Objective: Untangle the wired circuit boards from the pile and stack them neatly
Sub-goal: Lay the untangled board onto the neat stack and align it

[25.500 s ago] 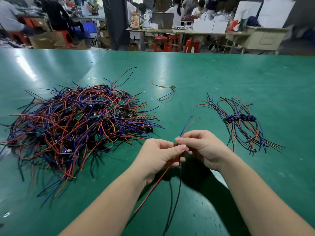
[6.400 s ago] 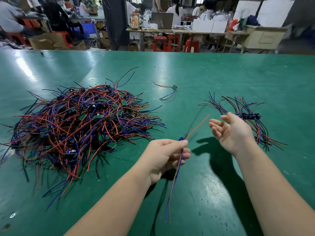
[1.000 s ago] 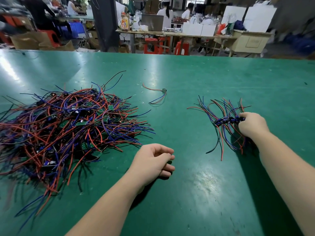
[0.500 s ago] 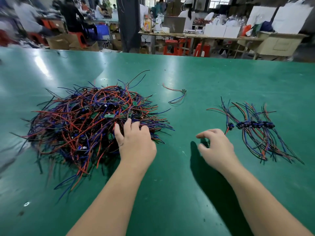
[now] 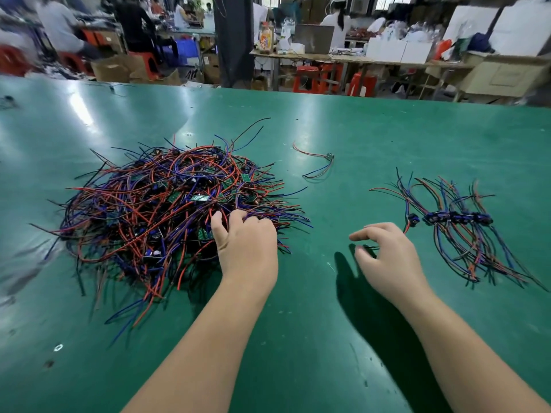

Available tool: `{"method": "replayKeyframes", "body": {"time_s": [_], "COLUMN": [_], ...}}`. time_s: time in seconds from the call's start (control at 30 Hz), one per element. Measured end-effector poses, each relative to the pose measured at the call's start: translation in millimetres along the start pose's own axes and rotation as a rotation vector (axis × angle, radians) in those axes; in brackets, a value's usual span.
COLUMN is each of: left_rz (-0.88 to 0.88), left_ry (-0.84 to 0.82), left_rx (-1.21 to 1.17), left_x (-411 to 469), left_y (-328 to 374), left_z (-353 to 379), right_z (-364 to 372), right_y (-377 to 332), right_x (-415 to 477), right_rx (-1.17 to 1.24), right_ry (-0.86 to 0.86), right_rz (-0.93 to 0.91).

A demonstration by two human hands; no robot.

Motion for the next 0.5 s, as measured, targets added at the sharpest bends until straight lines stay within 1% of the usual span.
{"method": "replayKeyframes", "body": {"time_s": [0.17, 0.23, 0.3, 0.37, 0.47, 0.5], "left_rz": [0.046, 0.009, -0.02, 0.035, 0.162, 0.22], "left_ry": [-0.048, -0.061, -0.035, 0.054, 0.332, 0.413], "left_rx": [0.078, 0.042, -0.03, -0.056, -0.184, -0.24], "left_x": [-2.5, -0.7, 0.6, 0.4, -7.2, -11.1], "left_y": [3.7, 0.1, -3.0, 0.4, 13.0, 18.4], "left_z": [-0.9, -1.5, -3.9, -10.5, -26.9, -31.1], "right_z": [2.1, 1.8, 1.6, 1.4, 1.3, 2.6], "right_y": [-4.3, -5.5, -5.2, -4.5, -5.4, -5.7], "right_x": [-3.2, -3.6, -2.8, -2.5, -2.6, -2.0], "right_rx": [0.041, 0.041, 0.039, 0.043, 0.093, 0.143], "right_ry": [0.005, 0.004, 0.005, 0.01, 0.046, 0.034], "right_rz": [-0.027, -0.041, -0.047, -0.043, -0.067, -0.063]}}
Point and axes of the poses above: each hand's wrist, its own x-axis towards the middle knuckle, its own z-axis out of the palm, y = z × x, the point moved 3 cm from there along x, towards the middle knuckle, and after that the axes turned 3 degrees about x, right-handed, at the moved point
